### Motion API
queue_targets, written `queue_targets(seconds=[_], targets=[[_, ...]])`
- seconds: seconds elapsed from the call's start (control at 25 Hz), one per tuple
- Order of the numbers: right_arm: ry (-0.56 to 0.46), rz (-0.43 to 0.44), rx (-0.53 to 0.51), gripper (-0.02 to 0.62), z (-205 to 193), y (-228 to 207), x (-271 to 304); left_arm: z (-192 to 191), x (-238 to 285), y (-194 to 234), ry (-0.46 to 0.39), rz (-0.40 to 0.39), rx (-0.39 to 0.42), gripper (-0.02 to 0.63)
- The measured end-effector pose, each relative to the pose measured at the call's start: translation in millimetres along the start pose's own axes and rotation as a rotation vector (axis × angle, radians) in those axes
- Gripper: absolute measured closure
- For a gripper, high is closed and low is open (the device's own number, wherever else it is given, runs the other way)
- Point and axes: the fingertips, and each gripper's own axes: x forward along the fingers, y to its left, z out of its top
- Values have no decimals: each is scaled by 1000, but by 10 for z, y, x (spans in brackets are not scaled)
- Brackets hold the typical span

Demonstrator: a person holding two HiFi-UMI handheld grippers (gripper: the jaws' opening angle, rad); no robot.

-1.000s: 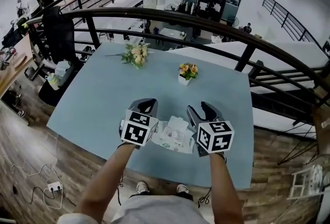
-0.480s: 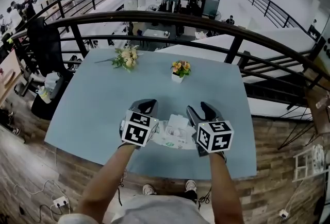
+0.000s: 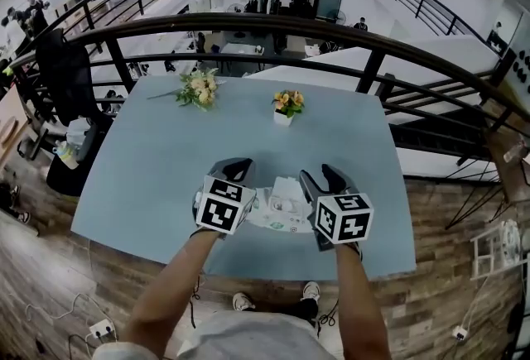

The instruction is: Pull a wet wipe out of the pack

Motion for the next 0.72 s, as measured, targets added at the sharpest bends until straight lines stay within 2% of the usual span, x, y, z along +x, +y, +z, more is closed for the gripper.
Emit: queue_targets(seconds=[0.32, 0.72], targets=[[58, -11, 10, 385, -235, -16, 43, -169, 66, -86, 30, -34, -2, 609], [152, 33, 13, 385, -580, 66, 154, -335, 135, -208, 59, -54, -22, 609]])
